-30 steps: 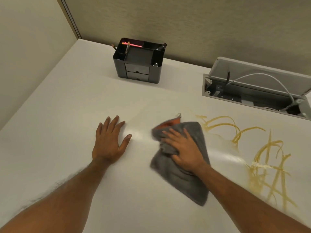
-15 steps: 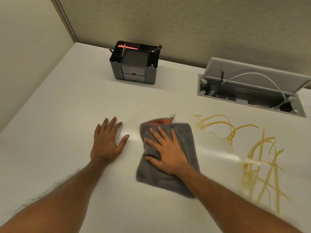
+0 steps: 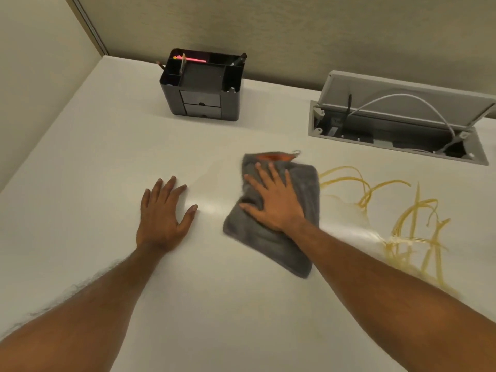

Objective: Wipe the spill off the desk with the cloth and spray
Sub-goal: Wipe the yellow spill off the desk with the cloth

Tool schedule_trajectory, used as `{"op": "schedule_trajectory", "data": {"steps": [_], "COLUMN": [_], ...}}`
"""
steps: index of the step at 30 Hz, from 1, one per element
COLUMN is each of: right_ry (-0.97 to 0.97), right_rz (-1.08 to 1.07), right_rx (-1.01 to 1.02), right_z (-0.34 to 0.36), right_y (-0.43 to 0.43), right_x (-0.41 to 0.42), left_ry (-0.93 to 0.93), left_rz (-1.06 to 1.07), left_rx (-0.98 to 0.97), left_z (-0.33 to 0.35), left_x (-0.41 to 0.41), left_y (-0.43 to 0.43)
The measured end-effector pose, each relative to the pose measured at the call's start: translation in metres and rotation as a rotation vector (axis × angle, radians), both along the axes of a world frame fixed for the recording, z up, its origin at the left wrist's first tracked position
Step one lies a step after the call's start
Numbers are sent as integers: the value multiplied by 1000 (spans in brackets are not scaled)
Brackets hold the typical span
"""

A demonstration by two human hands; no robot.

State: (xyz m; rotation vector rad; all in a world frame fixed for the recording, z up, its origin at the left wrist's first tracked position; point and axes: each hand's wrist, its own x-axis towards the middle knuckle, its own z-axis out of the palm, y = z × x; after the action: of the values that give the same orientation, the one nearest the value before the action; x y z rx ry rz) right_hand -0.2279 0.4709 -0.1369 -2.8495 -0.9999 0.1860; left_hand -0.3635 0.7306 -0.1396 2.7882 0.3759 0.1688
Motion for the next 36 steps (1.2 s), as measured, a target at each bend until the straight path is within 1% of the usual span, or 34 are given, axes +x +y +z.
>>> {"op": "schedule_trajectory", "data": {"steps": [2, 3, 4, 5, 7, 9, 11, 14, 16, 18, 20, 22, 23, 25, 27, 29, 31, 33, 36], "right_ry": [24, 17, -11, -50, -100, -76, -28, -3, -23, 26, 55, 0, -29, -65, -65, -19, 4, -5, 0], "right_rz": [119, 125, 83, -5, -232, -386, -427, -356, -232, -74, 13, -24, -94, -269, -392, -433, -398, -290, -60], "right_rx": [109, 159, 192, 199, 147, 70, 43, 0, 2, 168, 368, 477, 493, 457, 289, 107, 24, -5, 60], "right_z": [0, 0, 0, 0, 3, 4, 2, 0, 2, 6, 5, 1, 1, 3, 3, 2, 1, 3, 5], "right_y": [-27, -45, -64, -81, -102, -104, -93, -66, -48, -50, -71, -100, -114, -128, -124, -106, -80, -54, -40], "right_x": [-24, -35, -43, -46, -34, -5, 29, 65, 66, 47, 19, -3, -7, 1, 25, 52, 73, 77, 46], "left_ry": [0, 1, 3, 6, 10, 13, 9, 9, 4, 11, 16, 19, 21, 21, 18, 11, 3, 5, 10], "left_rz": [-7, -7, -8, -8, -8, -10, -10, -8, -3, -6, -5, -9, -10, -8, -7, -6, -6, -5, -9], "left_rx": [2, 0, 0, 1, 7, 17, 27, 22, 24, 25, 26, 33, 34, 34, 30, 29, 31, 33, 35], "left_z": [1, 0, 0, 0, -1, -1, -2, -2, -2, -2, -2, -2, -2, -1, -1, -1, -2, -2, -3], "left_x": [0, 0, 0, 0, 1, 1, 1, 1, 1, 0, 0, 0, 0, 1, 1, 1, 1, 1, 1], "left_y": [-1, 0, 0, 0, 0, -1, -2, -2, 0, -1, -1, -1, -1, -1, -2, -2, -2, -1, -1]}}
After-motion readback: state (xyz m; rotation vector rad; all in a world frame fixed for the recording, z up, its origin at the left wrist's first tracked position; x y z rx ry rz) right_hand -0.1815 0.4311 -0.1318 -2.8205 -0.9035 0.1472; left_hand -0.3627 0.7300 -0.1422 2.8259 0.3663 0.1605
